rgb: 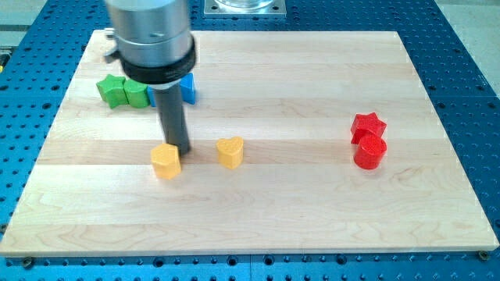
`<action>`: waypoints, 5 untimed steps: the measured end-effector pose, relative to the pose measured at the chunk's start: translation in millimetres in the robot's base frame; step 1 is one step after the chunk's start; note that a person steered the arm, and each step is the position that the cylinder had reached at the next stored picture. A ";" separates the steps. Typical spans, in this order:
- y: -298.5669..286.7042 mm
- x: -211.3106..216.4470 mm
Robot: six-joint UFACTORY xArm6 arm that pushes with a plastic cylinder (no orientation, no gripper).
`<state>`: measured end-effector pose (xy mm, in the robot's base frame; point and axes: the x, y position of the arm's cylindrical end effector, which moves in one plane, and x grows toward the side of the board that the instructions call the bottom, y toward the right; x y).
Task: Place the yellow blocks parallel to each other
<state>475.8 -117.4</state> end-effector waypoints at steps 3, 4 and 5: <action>46.9 8.3; 78.1 13.3; 77.9 48.0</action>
<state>523.8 -39.5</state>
